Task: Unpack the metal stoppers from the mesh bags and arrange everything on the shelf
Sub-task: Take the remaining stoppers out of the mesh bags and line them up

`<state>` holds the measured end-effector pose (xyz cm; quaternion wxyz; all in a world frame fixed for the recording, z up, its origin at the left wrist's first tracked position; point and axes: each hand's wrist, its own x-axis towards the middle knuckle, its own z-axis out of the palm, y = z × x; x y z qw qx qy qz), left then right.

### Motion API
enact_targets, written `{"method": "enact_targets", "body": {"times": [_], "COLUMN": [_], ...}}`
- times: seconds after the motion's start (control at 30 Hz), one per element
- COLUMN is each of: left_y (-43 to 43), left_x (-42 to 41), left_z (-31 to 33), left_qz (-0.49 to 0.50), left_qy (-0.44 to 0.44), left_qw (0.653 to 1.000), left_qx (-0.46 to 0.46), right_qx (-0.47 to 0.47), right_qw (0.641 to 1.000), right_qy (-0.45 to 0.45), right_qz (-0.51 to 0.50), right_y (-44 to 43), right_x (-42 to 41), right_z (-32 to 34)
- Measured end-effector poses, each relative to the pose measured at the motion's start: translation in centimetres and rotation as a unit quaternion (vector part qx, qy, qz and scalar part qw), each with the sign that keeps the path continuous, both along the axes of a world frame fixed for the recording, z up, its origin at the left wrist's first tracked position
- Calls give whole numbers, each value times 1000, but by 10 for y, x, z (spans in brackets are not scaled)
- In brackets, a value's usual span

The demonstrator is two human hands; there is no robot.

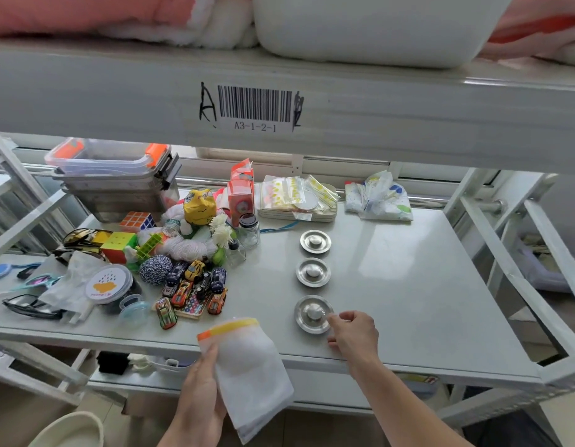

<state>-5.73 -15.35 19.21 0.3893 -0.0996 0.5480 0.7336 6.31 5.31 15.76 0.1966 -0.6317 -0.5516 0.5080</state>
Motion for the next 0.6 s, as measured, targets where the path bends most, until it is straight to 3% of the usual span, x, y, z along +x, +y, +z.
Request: {"method": "enact_targets", "body": {"times": [0.07, 0.13, 0.2, 0.3, 0.5, 0.6], "left_y": [1, 4, 9, 19, 35, 47], "left_x": [3, 6, 13, 24, 35, 40], "left_z": [1, 1, 4, 13, 28, 27], "left_qz": [-17, -43, -79, -134, -115, -91], "left_qy": [1, -8, -9, -2, 4, 5], "left_qw": [1000, 999, 997, 991, 993, 995], "left_qx": [2, 0, 7, 24, 35, 35], "right_qx": [55, 64, -21, -123, -245, -218], "right_qw": [998, 995, 980, 951, 908, 910], "right_qy": [-22, 36, 129, 189, 319, 342], "right_qz": [20, 67, 147, 212, 122, 85], "right_y": [-9, -26, -44, -60, -49, -39], "right_x": [10, 20, 25, 31, 47, 54], "right_z": [7, 20, 36, 46, 44, 41]}}
